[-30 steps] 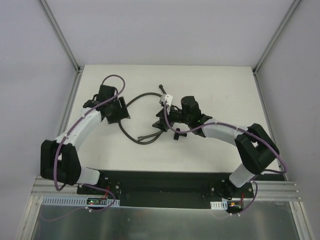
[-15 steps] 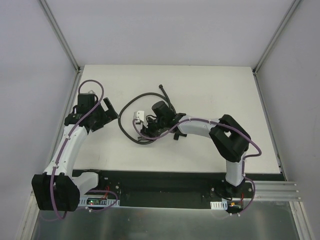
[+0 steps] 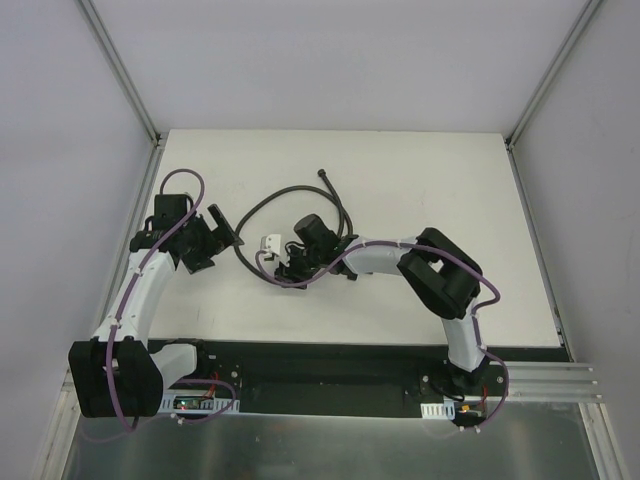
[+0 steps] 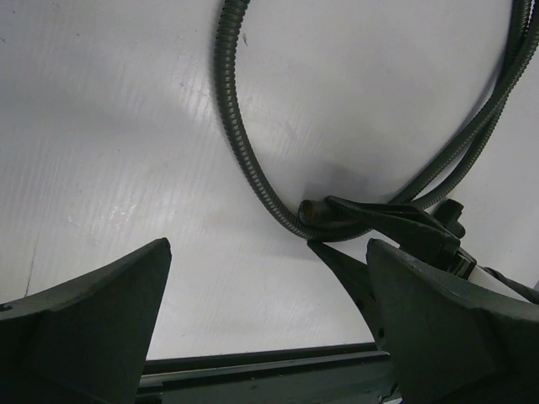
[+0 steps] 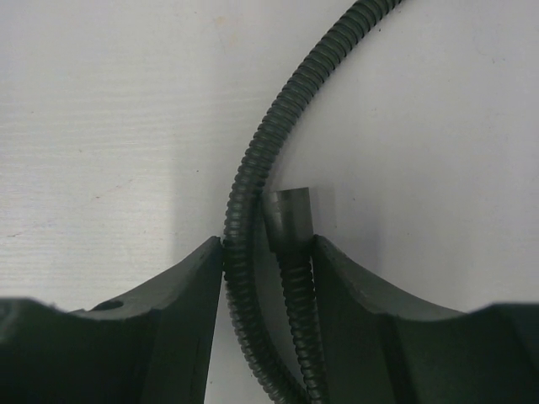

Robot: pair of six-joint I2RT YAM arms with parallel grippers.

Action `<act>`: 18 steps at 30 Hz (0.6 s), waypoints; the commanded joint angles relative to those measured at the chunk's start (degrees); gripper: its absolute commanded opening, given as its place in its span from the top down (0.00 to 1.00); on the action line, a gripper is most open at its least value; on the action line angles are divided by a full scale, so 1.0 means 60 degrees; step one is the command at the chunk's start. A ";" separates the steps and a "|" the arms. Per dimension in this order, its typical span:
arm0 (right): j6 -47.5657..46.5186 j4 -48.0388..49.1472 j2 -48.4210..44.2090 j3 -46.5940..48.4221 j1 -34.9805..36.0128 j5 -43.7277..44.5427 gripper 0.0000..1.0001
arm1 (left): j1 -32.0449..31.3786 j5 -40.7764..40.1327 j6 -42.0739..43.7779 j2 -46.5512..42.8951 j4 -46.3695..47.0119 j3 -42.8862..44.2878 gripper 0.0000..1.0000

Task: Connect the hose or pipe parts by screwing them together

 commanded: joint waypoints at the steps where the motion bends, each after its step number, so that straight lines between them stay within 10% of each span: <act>1: -0.0139 0.0326 0.0137 0.0280 0.0049 0.0190 0.52 | 0.0080 0.0312 -0.0056 0.0040 0.0099 -0.0095 0.01; 18: 0.1340 0.0825 -0.0083 0.0646 -0.0068 0.0702 0.49 | 0.0095 0.0327 0.0017 0.0098 0.0157 -0.0168 0.01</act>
